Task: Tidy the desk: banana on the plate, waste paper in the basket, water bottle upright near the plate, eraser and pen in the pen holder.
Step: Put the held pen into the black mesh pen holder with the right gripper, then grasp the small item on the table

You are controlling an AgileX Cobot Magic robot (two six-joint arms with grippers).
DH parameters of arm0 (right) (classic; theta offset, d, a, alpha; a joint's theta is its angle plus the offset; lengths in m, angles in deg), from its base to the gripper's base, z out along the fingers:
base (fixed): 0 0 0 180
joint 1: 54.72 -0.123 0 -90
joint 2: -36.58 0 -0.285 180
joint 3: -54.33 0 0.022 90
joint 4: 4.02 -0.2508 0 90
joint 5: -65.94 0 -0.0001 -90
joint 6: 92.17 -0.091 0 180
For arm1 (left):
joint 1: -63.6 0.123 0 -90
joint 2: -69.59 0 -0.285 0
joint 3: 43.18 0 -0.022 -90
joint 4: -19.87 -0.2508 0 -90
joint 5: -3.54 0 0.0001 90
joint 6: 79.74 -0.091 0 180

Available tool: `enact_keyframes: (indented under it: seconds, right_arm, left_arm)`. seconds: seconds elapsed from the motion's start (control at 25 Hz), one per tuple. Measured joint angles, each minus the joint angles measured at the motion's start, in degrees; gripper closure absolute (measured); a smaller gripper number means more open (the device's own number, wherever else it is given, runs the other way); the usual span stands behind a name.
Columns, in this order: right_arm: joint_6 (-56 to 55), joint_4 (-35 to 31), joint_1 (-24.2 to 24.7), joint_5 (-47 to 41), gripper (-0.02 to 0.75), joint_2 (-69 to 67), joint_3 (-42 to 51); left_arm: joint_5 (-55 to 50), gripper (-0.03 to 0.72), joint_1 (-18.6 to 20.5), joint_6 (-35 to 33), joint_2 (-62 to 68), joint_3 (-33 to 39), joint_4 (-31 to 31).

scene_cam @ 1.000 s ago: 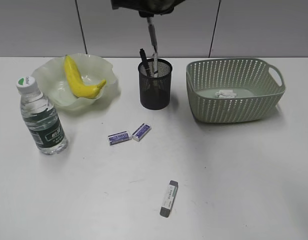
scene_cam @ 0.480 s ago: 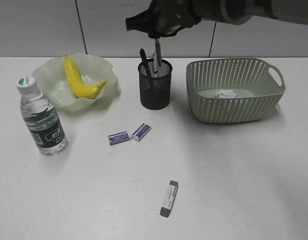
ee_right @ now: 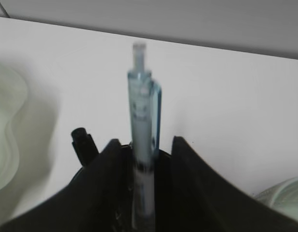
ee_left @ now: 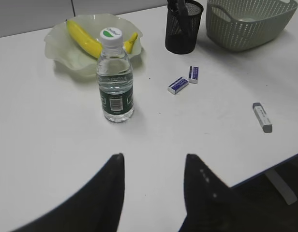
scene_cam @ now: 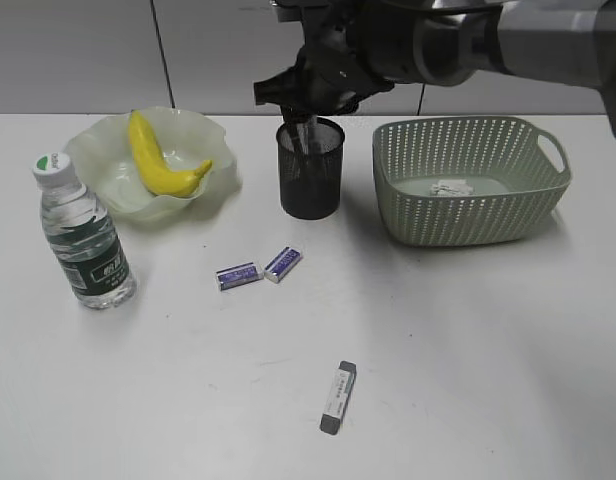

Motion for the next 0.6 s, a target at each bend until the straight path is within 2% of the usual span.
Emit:
enact_keyframes:
  seconds: [0.08, 0.2, 0.36, 0.48, 0.6]
  right_arm:
    - [0.0, -0.7, 0.0, 0.0, 0.327, 0.2, 0.0]
    - [1.7, -2.8, -0.2, -2.0, 0.268, 2.4, 0.1]
    - [14.6, -14.0, -0.2, -8.0, 0.274, 8.5, 0.0]
    - [25.8, -21.8, -0.2, -17.5, 0.315, 13.7, 0.0]
    - [29.7, -23.7, -0.2, -29.1, 0.351, 18.1, 1.0]
  left_arm:
    - [0.0, 0.379, 0.0, 0.0, 0.0, 0.0, 0.0]
    - [0.0, 0.379, 0.0, 0.0, 0.0, 0.0, 0.0]
    - [0.0, 0.379, 0.0, 0.0, 0.0, 0.0, 0.0]
    - [0.0, 0.379, 0.0, 0.0, 0.0, 0.0, 0.0]
    - [0.0, 0.379, 0.0, 0.0, 0.0, 0.0, 0.0]
